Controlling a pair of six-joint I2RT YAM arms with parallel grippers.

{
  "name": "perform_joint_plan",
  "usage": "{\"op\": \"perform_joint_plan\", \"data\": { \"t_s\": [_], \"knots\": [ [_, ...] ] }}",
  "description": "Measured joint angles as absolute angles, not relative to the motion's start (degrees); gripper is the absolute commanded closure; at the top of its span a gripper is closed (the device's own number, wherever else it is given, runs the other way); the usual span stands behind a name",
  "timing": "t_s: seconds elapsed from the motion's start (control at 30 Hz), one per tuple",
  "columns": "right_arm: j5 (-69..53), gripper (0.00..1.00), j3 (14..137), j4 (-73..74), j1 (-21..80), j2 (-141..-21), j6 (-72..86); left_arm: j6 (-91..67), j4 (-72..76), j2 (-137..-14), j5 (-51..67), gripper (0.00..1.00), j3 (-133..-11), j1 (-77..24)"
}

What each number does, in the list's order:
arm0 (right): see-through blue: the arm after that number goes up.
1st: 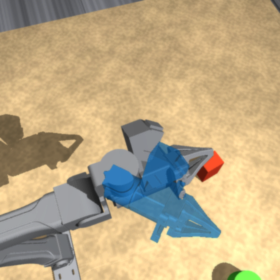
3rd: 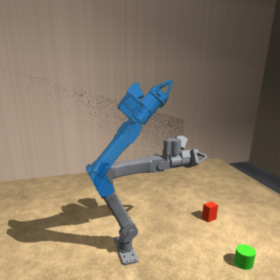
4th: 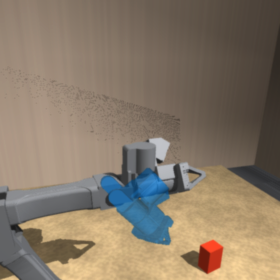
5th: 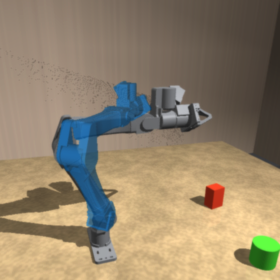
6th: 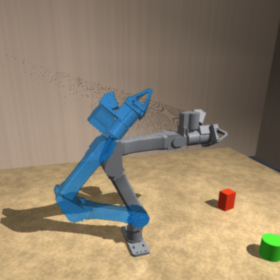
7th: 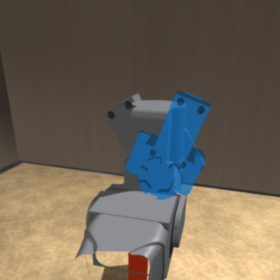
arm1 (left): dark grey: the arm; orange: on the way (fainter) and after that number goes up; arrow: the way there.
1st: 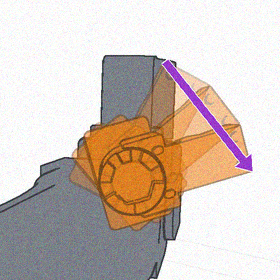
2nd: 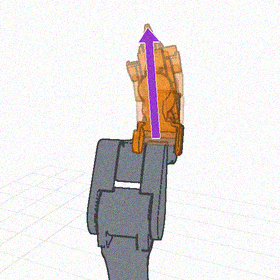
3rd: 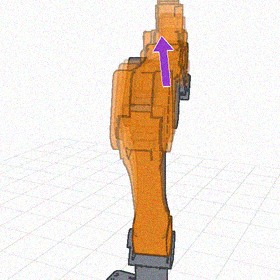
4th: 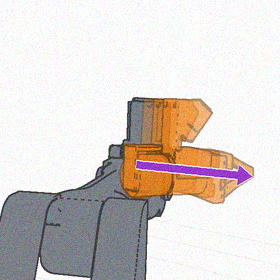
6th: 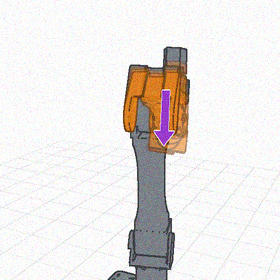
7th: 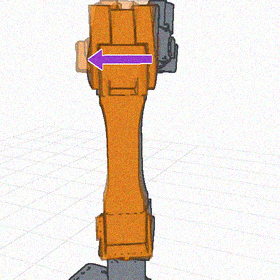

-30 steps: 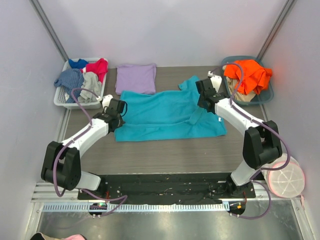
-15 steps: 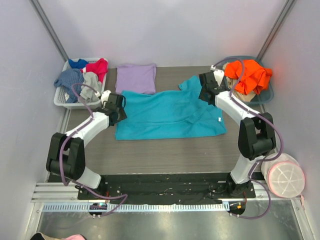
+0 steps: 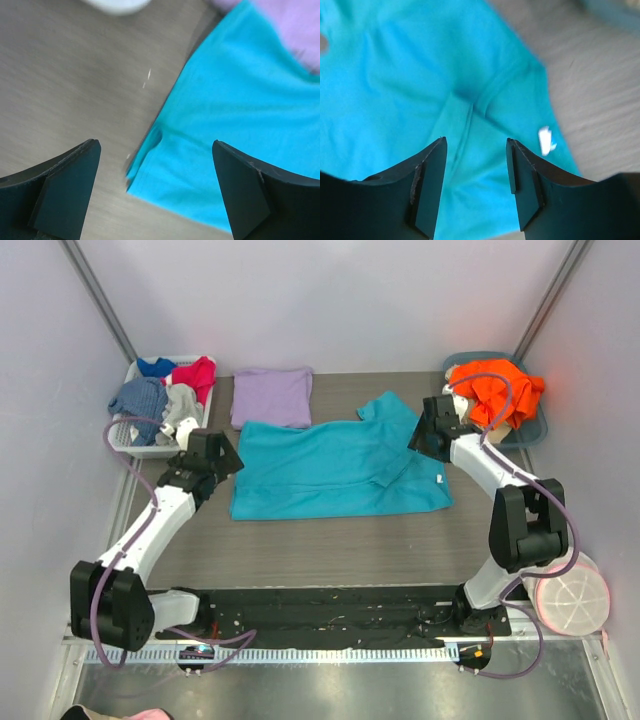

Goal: Fold and stack the t-shirts
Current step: Fold the tshirt

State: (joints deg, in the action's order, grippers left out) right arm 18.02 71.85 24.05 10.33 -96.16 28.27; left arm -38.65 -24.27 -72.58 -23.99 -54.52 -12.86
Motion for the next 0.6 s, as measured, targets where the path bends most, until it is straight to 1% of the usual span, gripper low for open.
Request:
{"op": "perform_joint_plan", "data": {
  "t_s": [0.1, 0.27, 0.43, 0.6],
  "knots": [
    [12.7, 0.42, 65.3, 23.5, 10.9, -93.6, 28.9, -39.0, -24.6, -69.2, -22.2, 0.0, -48.6, -13.3],
    [3.7, 0.42, 58.0, 20.5, 11.2, -92.4, 30.6, -40.1, -25.9, -63.5, -19.9, 0.0, -41.3, -13.9],
    [-3.5, 0.42, 54.7, 16.3, 11.2, -92.4, 32.8, -40.3, -26.8, -59.4, -19.2, 0.0, -39.8, -13.9],
    [-7.0, 0.41, 54.3, 12.4, 11.2, -92.7, 34.0, -40.5, -26.8, -58.7, -18.7, 0.0, -39.6, -13.9]
  ]
}}
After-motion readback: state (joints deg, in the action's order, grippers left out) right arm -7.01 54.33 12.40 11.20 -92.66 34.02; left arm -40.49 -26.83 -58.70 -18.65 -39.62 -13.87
